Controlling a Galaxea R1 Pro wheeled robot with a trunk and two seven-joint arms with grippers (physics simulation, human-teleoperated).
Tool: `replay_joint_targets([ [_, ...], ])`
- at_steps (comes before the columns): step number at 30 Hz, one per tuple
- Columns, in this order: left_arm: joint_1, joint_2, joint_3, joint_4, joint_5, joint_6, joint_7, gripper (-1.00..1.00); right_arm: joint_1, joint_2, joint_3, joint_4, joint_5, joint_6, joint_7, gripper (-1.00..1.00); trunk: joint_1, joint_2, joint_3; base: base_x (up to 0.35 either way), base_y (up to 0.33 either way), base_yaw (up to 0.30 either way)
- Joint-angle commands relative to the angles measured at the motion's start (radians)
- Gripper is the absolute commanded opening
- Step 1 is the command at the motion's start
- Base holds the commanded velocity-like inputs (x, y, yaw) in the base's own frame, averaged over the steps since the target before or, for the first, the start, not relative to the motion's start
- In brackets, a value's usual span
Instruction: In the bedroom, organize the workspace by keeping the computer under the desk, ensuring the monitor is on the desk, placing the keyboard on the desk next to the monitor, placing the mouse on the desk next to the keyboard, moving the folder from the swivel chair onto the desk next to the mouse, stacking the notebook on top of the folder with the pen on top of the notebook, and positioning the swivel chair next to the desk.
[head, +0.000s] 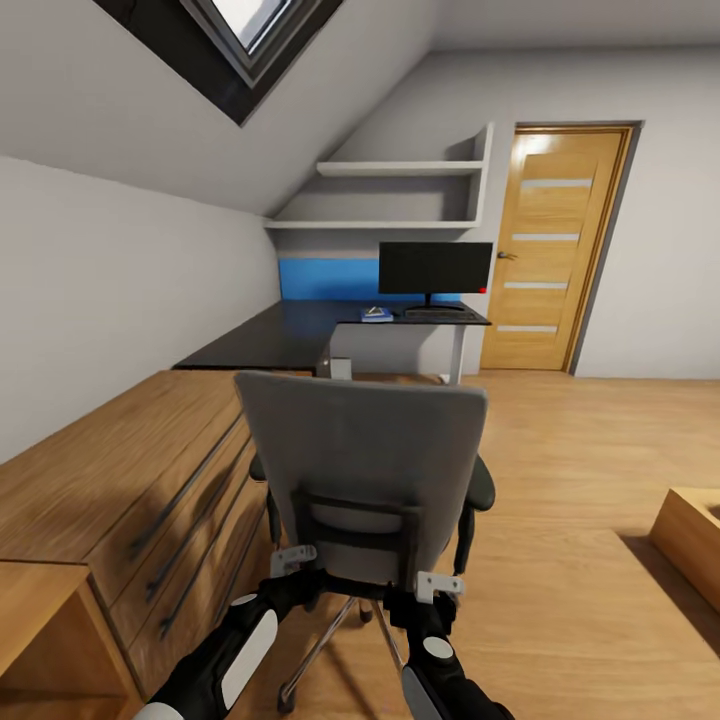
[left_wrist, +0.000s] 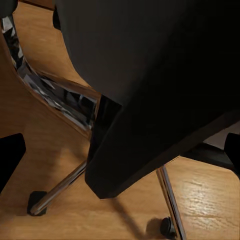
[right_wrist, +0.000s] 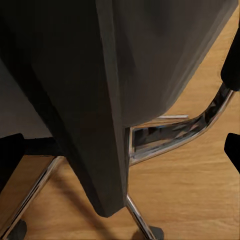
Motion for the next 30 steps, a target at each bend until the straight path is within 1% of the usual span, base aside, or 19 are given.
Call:
replay_joint_targets([
  [1,-0.001,0.0,-0.003,-0.002,0.009,0.004,0.009,1.0,-0.001,-0.001,0.003,-0.002,-0.004,0.005,-0.007,1.0,0.0,0.0,-0.001,0.269,0.002,0.0],
  [10,-0.001,-0.001,-0.003,-0.002,0.009,0.004,0.009,1.0,-0.001,0.0,0.002,-0.003,-0.005,-0.001,-0.015,1.0,0.0,0.0,-0.001,0.326,0.0,0.0],
  [14,-0.001,-0.001,-0.003,-0.002,0.009,0.004,0.009,1.0,-0.001,0.001,0.001,-0.004,-0.006,-0.003,-0.04,1.0,0.0,0.0,-0.001,0.342,-0.048,-0.055],
  [17,-0.001,-0.001,-0.003,-0.002,0.009,0.004,0.01,1.0,-0.001,0.002,0.002,-0.007,-0.006,-0.004,-0.073,1.0,0.0,0.0,-0.001,0.342,-0.119,-0.212],
  [19,-0.001,-0.001,-0.003,-0.002,0.009,0.004,0.01,1.0,-0.001,0.002,0.002,-0.007,-0.006,-0.005,-0.083,1.0,0.0,0.0,-0.001,0.339,-0.148,-0.26],
  [30,-0.001,-0.004,-0.003,-0.002,0.009,0.005,0.009,1.0,-0.001,0.002,0.003,-0.009,-0.006,-0.006,-0.093,1.0,0.0,0.0,-0.001,0.336,-0.17,-0.266],
])
